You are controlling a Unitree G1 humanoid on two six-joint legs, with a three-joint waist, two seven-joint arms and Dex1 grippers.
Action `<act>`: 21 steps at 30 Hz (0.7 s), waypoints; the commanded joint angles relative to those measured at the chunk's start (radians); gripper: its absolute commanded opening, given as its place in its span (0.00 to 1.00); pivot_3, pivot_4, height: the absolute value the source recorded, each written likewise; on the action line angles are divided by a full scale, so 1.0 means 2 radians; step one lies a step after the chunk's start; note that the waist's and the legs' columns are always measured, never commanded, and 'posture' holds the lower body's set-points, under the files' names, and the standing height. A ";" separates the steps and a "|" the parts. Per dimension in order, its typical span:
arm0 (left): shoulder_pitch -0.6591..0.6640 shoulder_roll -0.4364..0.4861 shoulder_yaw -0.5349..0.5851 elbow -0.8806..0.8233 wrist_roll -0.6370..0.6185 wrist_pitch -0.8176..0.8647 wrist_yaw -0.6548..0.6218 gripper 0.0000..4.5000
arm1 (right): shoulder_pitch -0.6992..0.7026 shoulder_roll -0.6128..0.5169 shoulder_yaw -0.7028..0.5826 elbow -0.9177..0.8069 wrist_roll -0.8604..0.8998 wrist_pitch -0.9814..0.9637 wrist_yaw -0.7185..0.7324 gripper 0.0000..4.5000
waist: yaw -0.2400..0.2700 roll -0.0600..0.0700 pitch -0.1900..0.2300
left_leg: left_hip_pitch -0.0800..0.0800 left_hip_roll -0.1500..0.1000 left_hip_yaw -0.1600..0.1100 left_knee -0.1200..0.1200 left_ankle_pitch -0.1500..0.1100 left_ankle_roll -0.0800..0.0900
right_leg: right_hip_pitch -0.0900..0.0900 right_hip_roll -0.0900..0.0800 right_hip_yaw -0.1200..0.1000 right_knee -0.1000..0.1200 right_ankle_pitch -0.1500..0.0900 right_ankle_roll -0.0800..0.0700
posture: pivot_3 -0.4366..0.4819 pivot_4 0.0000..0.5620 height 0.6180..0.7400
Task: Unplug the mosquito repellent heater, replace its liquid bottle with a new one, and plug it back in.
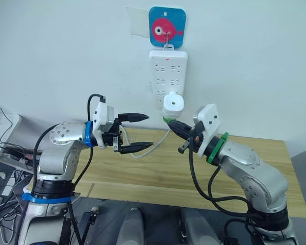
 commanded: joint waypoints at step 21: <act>-0.009 0.006 -0.004 0.017 -0.008 -0.024 0.000 1.00 | -0.015 0.015 0.006 0.015 -0.052 -0.040 -0.031 0.01 | 0.000 0.000 0.000 | 0.000 0.000 0.000 0.000 0.000 0.000 | 0.000 0.000 0.000 0.000 0.000 0.000 | 0.58 0.38 1.00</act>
